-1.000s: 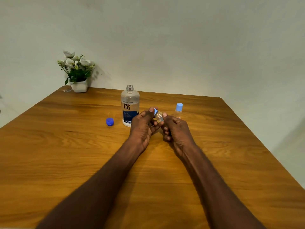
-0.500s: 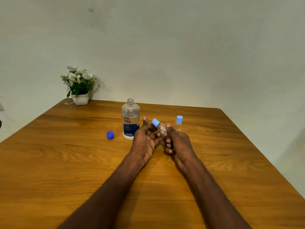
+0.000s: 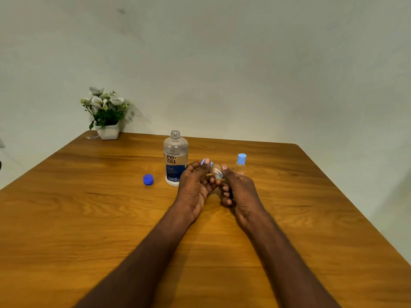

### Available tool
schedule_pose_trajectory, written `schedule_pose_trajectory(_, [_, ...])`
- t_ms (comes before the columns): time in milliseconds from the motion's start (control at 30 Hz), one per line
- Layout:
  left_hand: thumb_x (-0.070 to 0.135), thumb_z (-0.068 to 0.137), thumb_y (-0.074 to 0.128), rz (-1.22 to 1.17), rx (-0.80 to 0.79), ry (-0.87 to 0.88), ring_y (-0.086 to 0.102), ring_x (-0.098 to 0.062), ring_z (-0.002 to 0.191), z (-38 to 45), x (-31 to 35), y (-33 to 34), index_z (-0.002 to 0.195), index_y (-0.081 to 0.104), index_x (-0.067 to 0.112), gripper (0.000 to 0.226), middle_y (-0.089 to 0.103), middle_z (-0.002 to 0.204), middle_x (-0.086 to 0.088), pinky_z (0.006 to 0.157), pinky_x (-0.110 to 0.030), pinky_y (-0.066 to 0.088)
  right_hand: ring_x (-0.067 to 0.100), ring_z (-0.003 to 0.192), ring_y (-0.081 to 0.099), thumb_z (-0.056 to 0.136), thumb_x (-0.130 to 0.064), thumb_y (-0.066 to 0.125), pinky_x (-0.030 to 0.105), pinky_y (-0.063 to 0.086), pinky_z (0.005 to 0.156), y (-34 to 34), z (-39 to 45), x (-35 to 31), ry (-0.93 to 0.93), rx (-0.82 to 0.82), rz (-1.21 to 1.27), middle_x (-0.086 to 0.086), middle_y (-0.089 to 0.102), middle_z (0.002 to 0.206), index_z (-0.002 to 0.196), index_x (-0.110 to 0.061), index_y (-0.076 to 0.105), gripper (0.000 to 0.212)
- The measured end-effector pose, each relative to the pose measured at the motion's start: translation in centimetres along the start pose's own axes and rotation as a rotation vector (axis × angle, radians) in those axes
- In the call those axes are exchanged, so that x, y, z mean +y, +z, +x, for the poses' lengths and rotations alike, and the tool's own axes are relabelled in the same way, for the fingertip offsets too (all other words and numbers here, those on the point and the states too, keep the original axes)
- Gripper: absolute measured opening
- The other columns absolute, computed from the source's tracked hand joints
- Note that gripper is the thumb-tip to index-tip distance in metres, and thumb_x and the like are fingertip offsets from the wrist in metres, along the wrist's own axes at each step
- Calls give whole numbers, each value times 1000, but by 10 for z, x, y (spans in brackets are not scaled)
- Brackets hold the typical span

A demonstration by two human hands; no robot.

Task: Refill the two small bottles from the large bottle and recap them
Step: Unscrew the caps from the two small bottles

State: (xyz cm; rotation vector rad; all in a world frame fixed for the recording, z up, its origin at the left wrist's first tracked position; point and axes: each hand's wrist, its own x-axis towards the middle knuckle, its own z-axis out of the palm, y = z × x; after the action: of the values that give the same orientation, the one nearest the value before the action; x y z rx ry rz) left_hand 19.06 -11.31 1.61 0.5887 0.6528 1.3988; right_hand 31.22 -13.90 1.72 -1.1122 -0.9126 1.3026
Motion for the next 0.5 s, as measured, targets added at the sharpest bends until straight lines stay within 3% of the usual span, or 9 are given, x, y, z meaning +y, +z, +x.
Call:
schedule_pose_trajectory(100, [23,81,76,25,-38,8,57,-12,64,1,-1,0,129,64,4,53,68,92,-10,56,-23,58,9,50,39,98,-41,69,25,30,45,-1,0,-1,6,6,18,-1,50,60,95,-8,71,34])
schedule_pose_trajectory(233, [30,80,79,86,-45,21,55,-12,62,-2,0,-1,108,67,8,37,66,83,-8,52,-24,53,10,50,38,98,-40,69,25,28,46,-3,0,0,3,-8,34,1,48,62,98,-8,67,32])
schedule_pose_trajectory(367, [34,86,81,319,0,192,45,-12,47,-10,4,-1,97,59,12,33,56,62,-1,43,-26,39,11,50,38,98,-39,66,25,26,47,-2,-4,-2,-15,-45,40,1,49,61,106,-5,69,35])
schedule_pose_trajectory(500, [27,91,80,405,15,369,39,-15,44,-21,14,-2,92,53,11,31,50,59,-4,41,-24,34,11,59,48,97,-41,67,27,29,50,0,-9,-4,-48,-134,27,6,59,72,94,-12,71,29])
